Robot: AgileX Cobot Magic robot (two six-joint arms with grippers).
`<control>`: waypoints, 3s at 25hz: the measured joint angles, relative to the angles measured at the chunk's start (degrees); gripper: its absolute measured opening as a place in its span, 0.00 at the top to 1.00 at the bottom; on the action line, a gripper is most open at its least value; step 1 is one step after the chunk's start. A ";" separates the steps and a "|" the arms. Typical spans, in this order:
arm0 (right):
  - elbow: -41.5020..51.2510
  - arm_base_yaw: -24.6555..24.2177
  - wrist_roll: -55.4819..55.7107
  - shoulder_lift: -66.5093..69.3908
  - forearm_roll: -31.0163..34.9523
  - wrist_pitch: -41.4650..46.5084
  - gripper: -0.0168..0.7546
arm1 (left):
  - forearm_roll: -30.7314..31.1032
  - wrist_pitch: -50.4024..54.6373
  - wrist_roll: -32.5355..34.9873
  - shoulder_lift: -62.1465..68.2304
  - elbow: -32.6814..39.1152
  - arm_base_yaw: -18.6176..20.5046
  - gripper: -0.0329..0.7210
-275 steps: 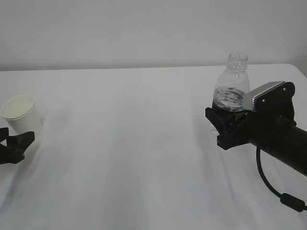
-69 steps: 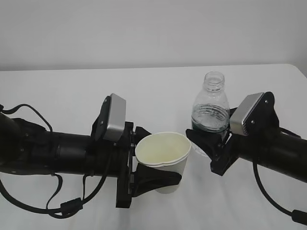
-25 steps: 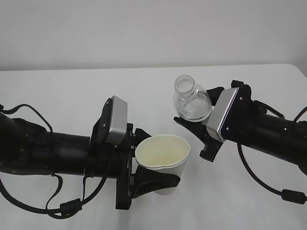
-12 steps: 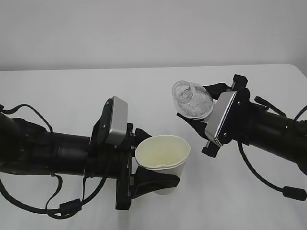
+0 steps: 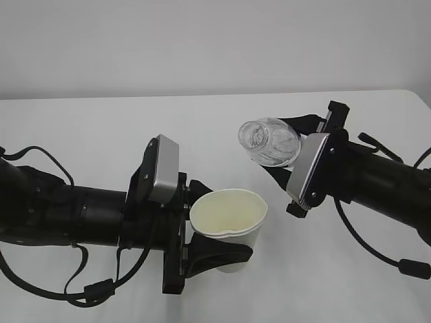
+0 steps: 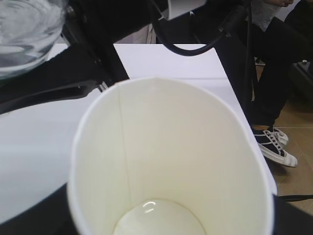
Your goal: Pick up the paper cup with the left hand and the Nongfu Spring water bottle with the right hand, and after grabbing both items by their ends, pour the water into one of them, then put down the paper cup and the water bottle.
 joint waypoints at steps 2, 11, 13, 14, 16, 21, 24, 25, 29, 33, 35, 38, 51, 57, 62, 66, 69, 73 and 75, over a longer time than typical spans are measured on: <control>0.00 0.00 -1.02 0.00 0.19 -0.02 0.37 | -0.10 0.00 0.00 0.00 0.00 0.00 0.34; 0.00 0.00 -5.63 0.00 1.63 -0.92 0.37 | -2.48 0.00 0.72 0.00 0.00 0.00 0.35; 0.00 0.00 -6.66 0.00 1.77 -1.02 0.37 | -2.83 0.00 0.82 0.00 0.00 0.00 0.35; 0.00 0.00 -7.11 0.00 2.01 -1.02 0.37 | -2.96 0.05 0.93 0.00 0.00 0.00 0.36; 0.00 0.00 -7.71 0.00 2.37 -1.02 0.37 | -3.12 0.29 1.04 0.00 0.00 0.00 0.36; 0.00 0.00 -10.13 0.00 2.78 -1.15 0.37 | -3.39 0.34 1.15 0.00 0.00 0.00 0.36; 0.00 0.00 -10.76 0.00 2.82 -1.27 0.37 | -3.49 0.43 1.15 0.00 0.00 0.00 0.36; 0.00 0.00 -11.10 0.00 2.91 -1.27 0.37 | -3.49 0.57 1.15 0.00 0.00 0.00 0.36; 0.00 0.00 -12.74 0.00 3.27 -1.38 0.36 | -3.49 2.40 1.15 0.00 0.00 0.00 0.36; 0.00 0.00 -14.60 0.00 3.97 -1.38 0.36 | -3.49 2.76 1.24 0.00 0.00 0.00 0.36; 0.00 0.00 -15.10 0.00 4.33 -1.38 0.36 | -3.49 2.76 1.24 0.00 0.00 0.00 0.36; 0.00 0.00 -16.29 0.00 4.72 -1.38 0.37 | -3.49 2.48 1.24 0.00 0.00 0.00 0.36; 0.00 0.00 -21.76 0.00 5.09 -1.38 0.37 | -5.53 0.41 1.37 0.00 0.00 0.00 0.36; 0.00 0.00 -24.71 0.00 5.80 -1.38 0.37 | -6.43 0.41 2.20 0.00 0.00 0.00 0.36; 0.00 0.00 -25.49 0.00 6.38 -1.38 0.37 | -6.55 0.41 2.33 0.00 0.00 0.00 0.36; 0.00 0.00 -25.86 0.00 6.50 -1.38 0.37 | -5.69 0.41 2.33 0.00 0.00 0.00 0.36; 0.00 0.00 -26.10 0.00 6.59 -1.38 0.37 | -5.46 0.41 2.33 0.00 0.00 0.00 0.36; 0.00 0.00 -27.32 0.00 6.59 -1.38 0.37 | -4.99 0.41 2.35 0.00 0.00 0.00 0.36; 0.00 0.00 -27.44 0.00 6.59 -1.48 0.34 | -4.88 0.41 2.35 0.00 0.00 0.00 0.36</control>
